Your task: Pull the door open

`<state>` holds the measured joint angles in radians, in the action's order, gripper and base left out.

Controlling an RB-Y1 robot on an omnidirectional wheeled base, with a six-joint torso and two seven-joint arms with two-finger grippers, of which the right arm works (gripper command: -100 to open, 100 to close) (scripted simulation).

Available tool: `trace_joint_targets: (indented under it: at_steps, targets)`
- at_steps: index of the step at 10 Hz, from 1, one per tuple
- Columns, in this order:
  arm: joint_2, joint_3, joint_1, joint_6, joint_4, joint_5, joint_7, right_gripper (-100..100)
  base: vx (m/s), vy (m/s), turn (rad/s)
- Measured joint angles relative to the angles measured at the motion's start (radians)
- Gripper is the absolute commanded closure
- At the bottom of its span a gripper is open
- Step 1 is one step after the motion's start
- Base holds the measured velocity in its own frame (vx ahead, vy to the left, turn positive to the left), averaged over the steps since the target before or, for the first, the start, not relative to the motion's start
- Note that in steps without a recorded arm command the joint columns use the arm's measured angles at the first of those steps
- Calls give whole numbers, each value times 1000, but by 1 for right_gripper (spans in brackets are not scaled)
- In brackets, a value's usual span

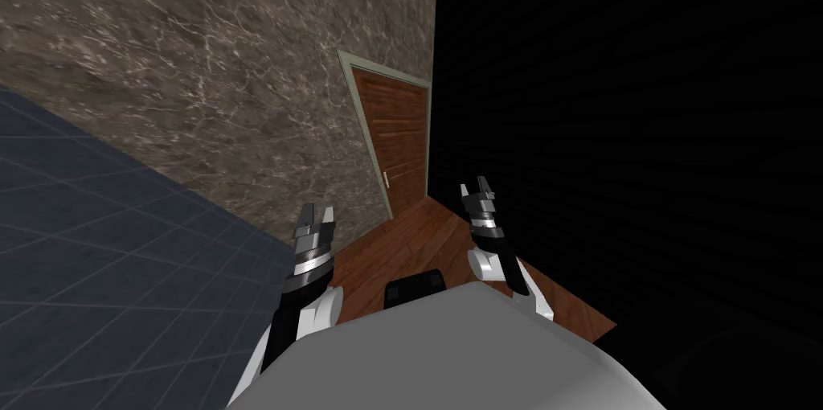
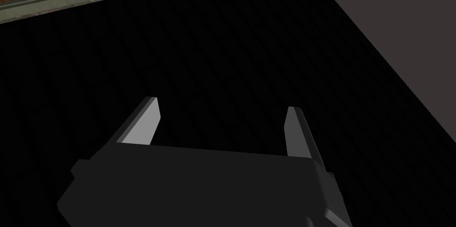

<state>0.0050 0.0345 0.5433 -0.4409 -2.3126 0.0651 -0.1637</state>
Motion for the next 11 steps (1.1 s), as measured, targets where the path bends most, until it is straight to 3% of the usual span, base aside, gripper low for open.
trace_joint_targets:
  at_steps: [7, 11]
  targets:
    - [-43, 22, -29, -45, 144, 65, -120, -100, 95, -7, 250]
    - [-55, 29, -47, -68, 230, 103, -193, -100, 87, -16, 205]
